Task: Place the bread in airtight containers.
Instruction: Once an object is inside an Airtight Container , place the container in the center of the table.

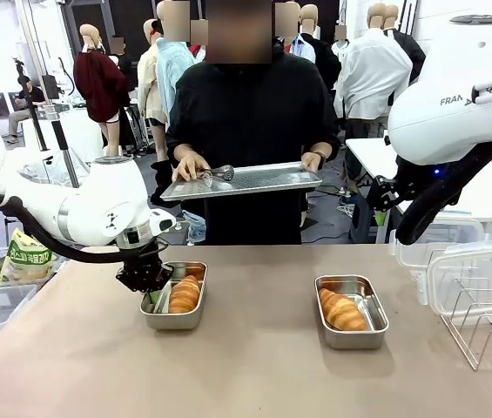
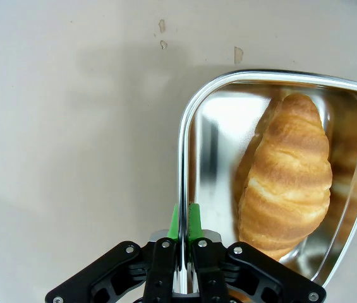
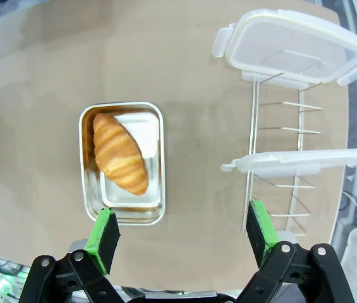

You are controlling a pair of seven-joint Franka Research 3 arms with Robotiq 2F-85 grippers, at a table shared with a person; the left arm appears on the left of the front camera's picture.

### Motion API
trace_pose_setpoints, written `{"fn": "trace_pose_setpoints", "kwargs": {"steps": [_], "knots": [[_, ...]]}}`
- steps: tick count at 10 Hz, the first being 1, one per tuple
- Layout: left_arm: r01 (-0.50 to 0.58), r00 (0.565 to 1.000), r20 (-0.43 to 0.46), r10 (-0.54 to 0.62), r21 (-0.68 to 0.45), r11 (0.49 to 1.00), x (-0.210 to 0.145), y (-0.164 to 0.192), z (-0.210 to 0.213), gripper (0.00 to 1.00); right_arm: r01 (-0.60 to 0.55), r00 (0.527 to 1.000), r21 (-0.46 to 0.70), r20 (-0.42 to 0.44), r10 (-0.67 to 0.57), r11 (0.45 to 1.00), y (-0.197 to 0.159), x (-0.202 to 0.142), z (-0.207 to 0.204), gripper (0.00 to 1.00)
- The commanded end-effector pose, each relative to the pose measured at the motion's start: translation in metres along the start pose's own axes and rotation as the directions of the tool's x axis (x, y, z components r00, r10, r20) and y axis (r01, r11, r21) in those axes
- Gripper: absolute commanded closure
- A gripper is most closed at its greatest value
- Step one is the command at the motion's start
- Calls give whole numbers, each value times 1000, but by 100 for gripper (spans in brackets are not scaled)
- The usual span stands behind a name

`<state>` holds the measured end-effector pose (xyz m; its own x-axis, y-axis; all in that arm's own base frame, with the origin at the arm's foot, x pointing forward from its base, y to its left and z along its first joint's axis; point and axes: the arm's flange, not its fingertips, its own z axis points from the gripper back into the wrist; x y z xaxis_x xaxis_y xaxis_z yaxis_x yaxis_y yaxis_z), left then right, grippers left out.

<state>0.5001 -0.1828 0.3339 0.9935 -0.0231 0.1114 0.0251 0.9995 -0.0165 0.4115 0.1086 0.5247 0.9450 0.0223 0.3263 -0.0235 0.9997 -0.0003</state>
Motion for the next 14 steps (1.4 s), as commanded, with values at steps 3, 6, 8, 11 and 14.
{"fn": "trace_pose_setpoints", "kwargs": {"steps": [3, 6, 8, 11, 14], "knots": [[-57, 998, -3, 58, 12, 998, -6, 2, -5, 100, 13, 1000, -4, 2, -13, 1000, 1, 0, 1, 0], [-80, 997, -25, 80, -20, 997, -6, 4, -5, 59, 13, 1000, -4, 2, -13, 1000, 1, 0, 1, 0], [-92, 995, -27, 91, -35, 995, -7, 5, -3, 21, 13, 1000, -4, 2, -13, 1000, 1, 0, 1, 0], [-95, 995, -3, 95, -51, 994, -7, 5, 11, 10, 13, 1000, -4, 2, -13, 1000, 1, 0, 1, 0], [-93, 996, -13, 93, -61, 994, -7, 6, 15, 10, 13, 1000, -4, 2, -13, 1000, 1, 0, 1, 0]]}}
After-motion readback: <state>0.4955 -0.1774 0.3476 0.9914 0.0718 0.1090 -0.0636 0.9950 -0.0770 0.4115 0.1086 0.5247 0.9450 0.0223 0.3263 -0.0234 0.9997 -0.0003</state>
